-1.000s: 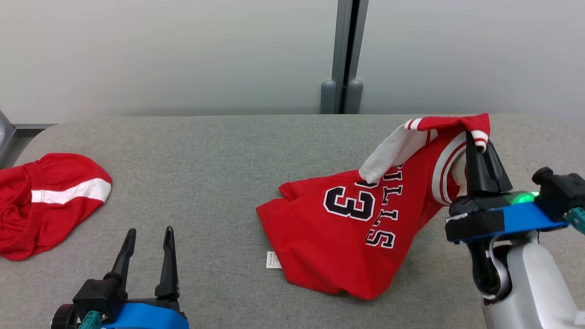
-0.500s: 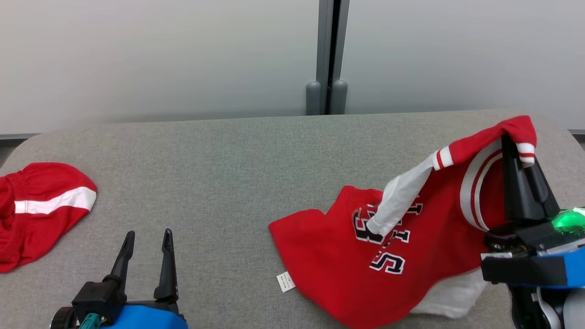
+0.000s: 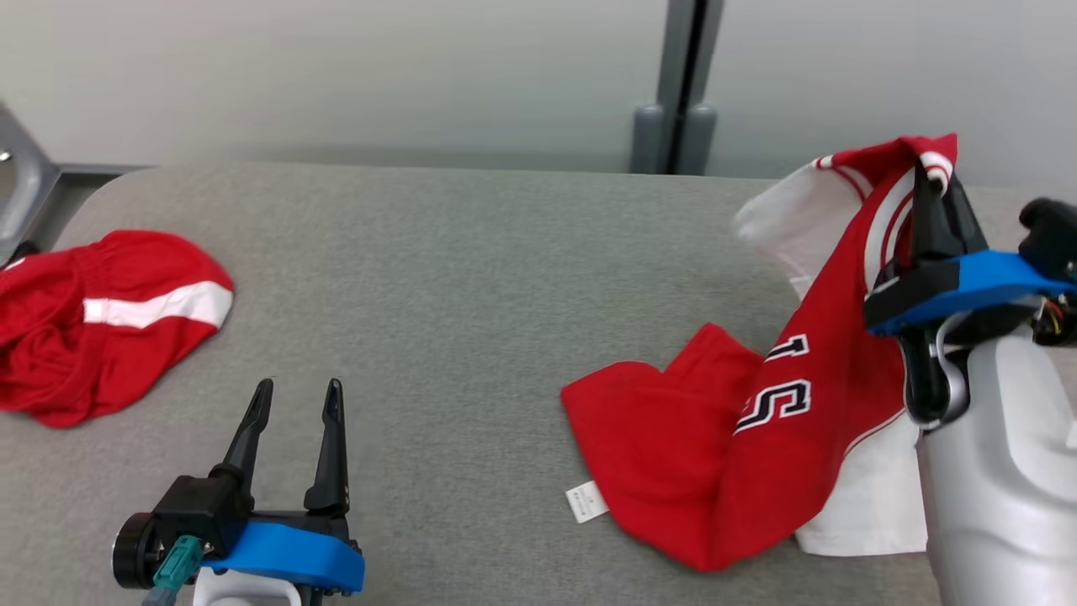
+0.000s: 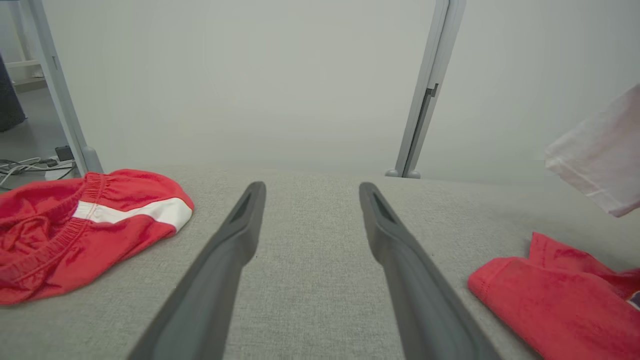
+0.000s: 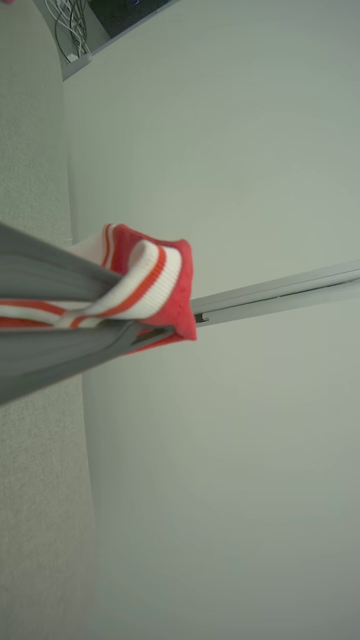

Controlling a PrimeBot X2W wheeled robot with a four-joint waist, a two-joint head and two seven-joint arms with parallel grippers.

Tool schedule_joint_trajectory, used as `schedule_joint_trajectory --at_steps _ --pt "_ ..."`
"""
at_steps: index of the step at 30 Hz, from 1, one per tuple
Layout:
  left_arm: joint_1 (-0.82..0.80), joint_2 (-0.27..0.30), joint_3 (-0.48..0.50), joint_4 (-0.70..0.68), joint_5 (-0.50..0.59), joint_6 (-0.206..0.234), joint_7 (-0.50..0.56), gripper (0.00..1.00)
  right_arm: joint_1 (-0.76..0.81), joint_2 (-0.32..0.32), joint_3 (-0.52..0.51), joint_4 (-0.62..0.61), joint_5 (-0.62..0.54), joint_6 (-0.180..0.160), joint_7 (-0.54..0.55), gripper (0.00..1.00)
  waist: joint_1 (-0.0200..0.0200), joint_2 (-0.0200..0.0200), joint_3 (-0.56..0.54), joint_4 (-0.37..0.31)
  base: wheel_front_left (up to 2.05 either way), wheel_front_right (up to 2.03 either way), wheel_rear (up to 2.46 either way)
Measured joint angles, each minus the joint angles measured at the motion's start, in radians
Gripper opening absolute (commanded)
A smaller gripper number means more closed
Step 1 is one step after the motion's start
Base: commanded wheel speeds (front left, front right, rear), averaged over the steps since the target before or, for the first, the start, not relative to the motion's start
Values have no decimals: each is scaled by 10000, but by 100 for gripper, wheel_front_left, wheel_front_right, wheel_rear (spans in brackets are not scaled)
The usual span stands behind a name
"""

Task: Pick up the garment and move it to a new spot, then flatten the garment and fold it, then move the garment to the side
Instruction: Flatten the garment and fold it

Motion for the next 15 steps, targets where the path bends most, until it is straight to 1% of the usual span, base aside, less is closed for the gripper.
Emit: schedule_joint_trajectory --at_steps 3,6,7,8,11,15 --pt "-127 -10 -2 100 0 -77 -42 100 -890 6 -360 1210 -625 0 -535 0 -1 0 181 359 0 0 0" --pt "-219 -25 33 163 -2 -84 -56 100 -1570 10 -773 2069 -1081 0 -794 0 1 1 370 641 0 0 0" --pt "-221 -29 46 184 -2 -84 -58 100 -1730 8 -901 2286 -1208 0 -836 67 0 0 425 707 0 0 0" --pt "-231 -36 61 211 -2 -92 -59 100 -1871 6 -1026 2545 -1294 0 -869 100 0 1 467 770 0 0 0" --pt "-239 -54 127 276 -2 -94 -104 100 -2028 10 -951 2966 -1354 0 -901 100 0 2 506 830 0 0 0" --pt "-195 -71 213 343 -6 -69 -134 100 -1740 12 -382 2824 -1392 0 -915 100 -2 0 373 655 0 0 0"
